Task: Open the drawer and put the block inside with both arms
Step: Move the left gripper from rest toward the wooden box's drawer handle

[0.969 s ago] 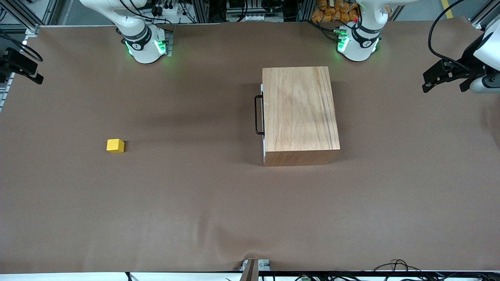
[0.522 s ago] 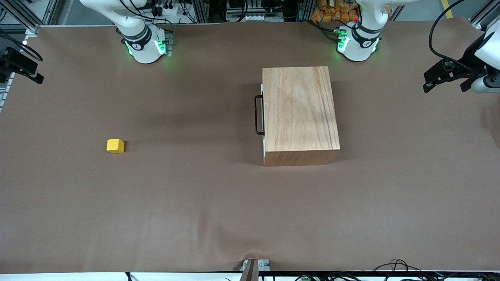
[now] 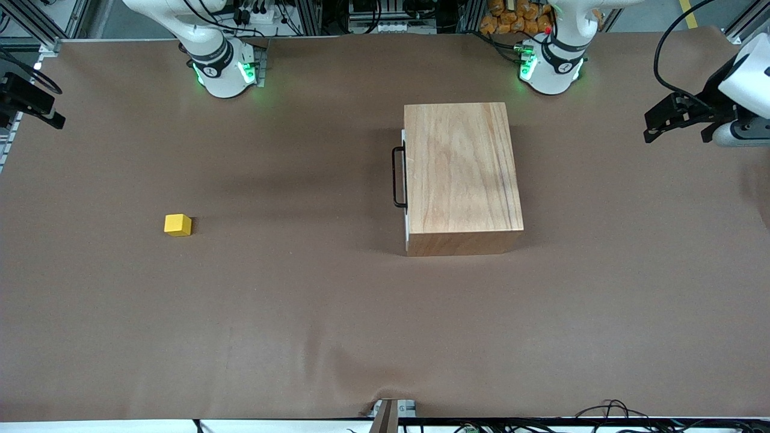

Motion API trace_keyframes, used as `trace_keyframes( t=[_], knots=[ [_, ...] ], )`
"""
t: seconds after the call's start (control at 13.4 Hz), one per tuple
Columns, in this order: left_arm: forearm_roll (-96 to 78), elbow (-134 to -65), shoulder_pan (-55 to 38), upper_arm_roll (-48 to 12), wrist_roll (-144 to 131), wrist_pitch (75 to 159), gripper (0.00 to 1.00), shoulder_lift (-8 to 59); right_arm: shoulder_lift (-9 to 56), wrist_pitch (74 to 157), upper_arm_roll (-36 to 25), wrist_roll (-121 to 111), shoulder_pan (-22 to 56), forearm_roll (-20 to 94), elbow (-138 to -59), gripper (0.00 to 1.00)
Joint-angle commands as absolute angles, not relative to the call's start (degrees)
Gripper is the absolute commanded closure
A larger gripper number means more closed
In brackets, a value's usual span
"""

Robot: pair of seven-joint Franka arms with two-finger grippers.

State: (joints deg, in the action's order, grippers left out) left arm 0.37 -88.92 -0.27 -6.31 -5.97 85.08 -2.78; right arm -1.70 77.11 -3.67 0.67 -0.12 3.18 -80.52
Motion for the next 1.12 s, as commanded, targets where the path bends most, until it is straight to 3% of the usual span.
trace_keyframes(
  t=[0.0,0.45,0.67,0.89,1.04],
  knots=[
    [-0.09,-87.28,-0.35,-6.50,-6.24,83.58,0.00,-2.11,-1.85,76.55,-3.16,-0.26,-1.67,4.57,-80.33,0.00],
    [-0.09,-87.45,-0.61,-7.21,-6.24,83.41,0.00,-2.11,-1.85,76.46,-3.16,-0.26,-1.67,4.57,-80.33,0.00],
    [-0.26,-86.40,-1.32,-10.70,-10.87,83.50,0.00,0.34,-1.85,76.46,-3.16,-0.26,-1.76,4.66,-80.33,0.00],
    [-0.18,-77.98,-3.85,-16.07,-22.29,83.50,0.00,7.71,-1.85,75.85,-3.16,-0.35,-2.46,5.71,-80.33,0.00],
    [0.00,-74.80,-9.11,-16.26,-29.49,83.58,0.00,12.02,-1.85,75.76,-3.16,-0.44,-3.07,5.89,-80.42,0.00]
  ],
)
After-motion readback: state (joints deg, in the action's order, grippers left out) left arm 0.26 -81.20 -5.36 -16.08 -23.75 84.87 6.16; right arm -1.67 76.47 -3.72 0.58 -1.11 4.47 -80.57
